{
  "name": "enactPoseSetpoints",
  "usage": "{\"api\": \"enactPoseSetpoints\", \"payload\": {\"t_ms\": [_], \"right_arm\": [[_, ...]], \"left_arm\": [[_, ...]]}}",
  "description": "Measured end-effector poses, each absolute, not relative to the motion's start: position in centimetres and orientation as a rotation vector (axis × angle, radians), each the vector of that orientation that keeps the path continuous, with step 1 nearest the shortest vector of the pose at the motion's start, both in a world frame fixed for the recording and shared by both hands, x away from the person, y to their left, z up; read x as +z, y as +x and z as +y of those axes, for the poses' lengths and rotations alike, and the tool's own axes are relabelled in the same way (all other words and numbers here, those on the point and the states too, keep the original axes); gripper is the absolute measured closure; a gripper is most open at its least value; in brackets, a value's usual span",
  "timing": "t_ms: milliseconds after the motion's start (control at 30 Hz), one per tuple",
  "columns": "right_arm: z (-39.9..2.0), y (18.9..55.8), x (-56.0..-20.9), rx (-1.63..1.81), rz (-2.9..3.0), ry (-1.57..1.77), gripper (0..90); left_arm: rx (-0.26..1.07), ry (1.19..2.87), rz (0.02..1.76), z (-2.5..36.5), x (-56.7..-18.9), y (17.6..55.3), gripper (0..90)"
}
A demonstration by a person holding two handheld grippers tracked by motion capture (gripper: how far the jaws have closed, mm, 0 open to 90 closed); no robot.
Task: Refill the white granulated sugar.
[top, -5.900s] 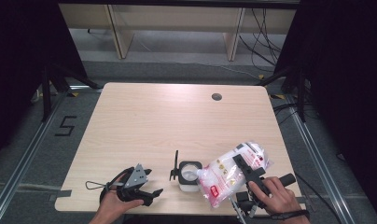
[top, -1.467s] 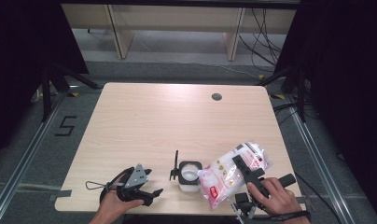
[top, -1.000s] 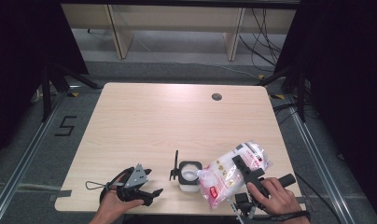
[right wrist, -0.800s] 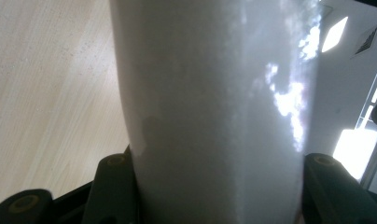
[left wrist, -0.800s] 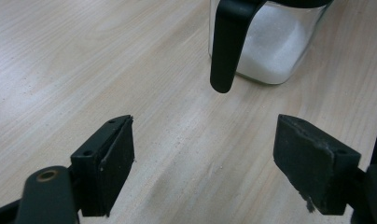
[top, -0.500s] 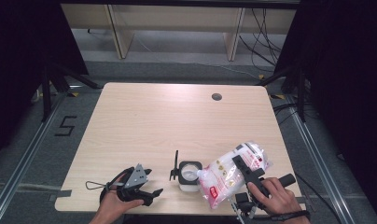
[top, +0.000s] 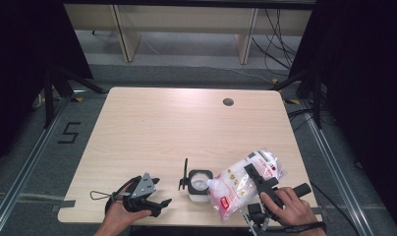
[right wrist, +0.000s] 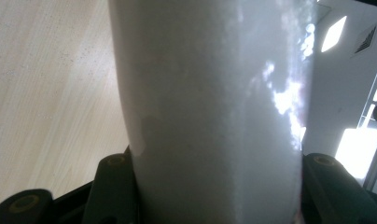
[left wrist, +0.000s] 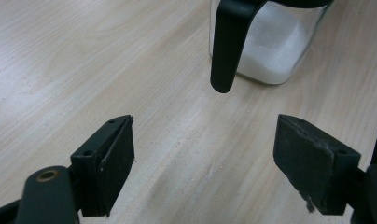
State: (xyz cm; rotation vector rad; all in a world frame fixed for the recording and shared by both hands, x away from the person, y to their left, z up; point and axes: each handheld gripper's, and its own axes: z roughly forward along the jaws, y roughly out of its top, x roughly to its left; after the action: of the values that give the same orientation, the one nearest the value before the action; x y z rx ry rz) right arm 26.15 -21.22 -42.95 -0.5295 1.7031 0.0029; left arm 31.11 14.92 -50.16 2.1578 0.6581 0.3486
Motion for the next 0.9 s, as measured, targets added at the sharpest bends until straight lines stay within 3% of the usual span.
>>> {"api": "enactPoseSetpoints", "payload": {"t_ms": [900], "right_arm": [[-21.31,26.13,-42.94,0.018,1.695,-0.53,51.0]], "left_arm": [[0.349,2.161,0.659,14.93,-50.13,31.12,20.0]]}}
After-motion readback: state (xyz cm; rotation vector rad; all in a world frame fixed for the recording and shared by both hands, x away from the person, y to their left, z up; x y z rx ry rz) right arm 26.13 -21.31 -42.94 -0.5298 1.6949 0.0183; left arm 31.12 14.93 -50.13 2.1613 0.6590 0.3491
